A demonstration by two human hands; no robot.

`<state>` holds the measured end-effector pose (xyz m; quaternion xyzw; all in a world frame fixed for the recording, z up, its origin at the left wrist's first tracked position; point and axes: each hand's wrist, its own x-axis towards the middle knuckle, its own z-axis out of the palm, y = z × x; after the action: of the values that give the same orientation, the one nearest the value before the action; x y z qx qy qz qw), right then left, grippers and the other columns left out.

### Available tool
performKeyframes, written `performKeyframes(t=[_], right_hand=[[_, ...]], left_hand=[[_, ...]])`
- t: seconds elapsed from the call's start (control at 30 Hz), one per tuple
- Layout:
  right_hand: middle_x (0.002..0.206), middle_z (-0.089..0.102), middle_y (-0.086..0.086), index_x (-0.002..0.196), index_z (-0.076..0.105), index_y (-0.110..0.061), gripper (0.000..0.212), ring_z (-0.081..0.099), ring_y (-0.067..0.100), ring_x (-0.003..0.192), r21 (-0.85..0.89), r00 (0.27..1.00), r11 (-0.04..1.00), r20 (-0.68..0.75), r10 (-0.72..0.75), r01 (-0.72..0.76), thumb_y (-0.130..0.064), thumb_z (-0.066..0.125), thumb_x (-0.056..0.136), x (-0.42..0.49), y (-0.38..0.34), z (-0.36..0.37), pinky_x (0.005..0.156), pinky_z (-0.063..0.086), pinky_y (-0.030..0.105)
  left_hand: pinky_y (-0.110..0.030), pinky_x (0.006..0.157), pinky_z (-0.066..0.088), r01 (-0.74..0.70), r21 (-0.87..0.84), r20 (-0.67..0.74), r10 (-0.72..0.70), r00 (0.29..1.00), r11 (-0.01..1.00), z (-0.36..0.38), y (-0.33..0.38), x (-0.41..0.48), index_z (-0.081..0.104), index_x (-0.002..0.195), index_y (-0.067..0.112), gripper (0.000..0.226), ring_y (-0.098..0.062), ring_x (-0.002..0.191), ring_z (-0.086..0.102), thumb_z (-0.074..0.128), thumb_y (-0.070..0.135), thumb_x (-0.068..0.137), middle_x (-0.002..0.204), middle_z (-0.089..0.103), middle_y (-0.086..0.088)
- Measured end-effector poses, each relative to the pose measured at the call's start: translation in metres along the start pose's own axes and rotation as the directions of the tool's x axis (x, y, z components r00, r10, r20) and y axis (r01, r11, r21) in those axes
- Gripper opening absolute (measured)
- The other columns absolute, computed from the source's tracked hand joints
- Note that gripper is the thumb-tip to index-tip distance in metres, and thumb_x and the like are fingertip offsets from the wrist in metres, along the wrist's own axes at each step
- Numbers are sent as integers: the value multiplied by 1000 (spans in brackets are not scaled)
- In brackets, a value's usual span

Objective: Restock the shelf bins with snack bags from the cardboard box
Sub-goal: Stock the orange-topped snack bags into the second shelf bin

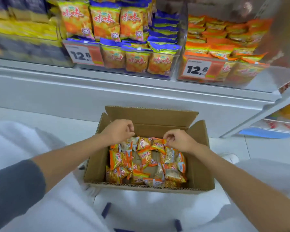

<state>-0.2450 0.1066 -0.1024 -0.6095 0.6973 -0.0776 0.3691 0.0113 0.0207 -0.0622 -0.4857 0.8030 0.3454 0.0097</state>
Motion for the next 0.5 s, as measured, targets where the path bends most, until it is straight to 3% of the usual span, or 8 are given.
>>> performKeyframes(t=[0.17,0.27,0.33,0.4,0.5], right_hand=[[131,58,4,130,56,-20,41,62,23,103,-107,986,988,114,121,-108,-20,65,90,48,40,61,83,53,37],[151,39,9,143,44,-19,56,39,27,137,-133,984,987,143,105,-86,-17,64,92,75,50,86,106,37,34],[158,26,10,149,35,-20,63,23,28,145,-173,977,982,184,106,-74,-16,63,93,89,54,99,115,25,34],[160,18,10,153,26,-25,68,17,30,147,-273,966,960,226,121,-56,-15,60,95,99,58,110,117,24,38],[155,30,11,151,30,-22,63,25,32,143,-430,967,902,242,75,38,-5,53,95,106,61,120,115,28,40]], left_hand=[[-37,73,57,122,-144,82,-111,990,982,40,-34,11,61,91,23,6,-17,79,66,67,21,90,85,65,2],[-35,75,55,132,-162,110,-115,987,978,59,-40,23,61,96,21,7,-15,81,64,66,20,90,86,63,3],[-36,78,54,144,-170,116,-125,985,975,68,-43,29,62,98,21,8,-13,81,63,65,21,91,85,63,5],[-37,80,54,155,-159,117,-137,984,975,74,-47,32,62,99,20,9,-11,82,63,65,22,91,86,63,7],[-36,81,54,187,-162,135,-166,977,969,78,-51,32,63,103,19,13,-11,85,61,66,23,91,87,62,7]])
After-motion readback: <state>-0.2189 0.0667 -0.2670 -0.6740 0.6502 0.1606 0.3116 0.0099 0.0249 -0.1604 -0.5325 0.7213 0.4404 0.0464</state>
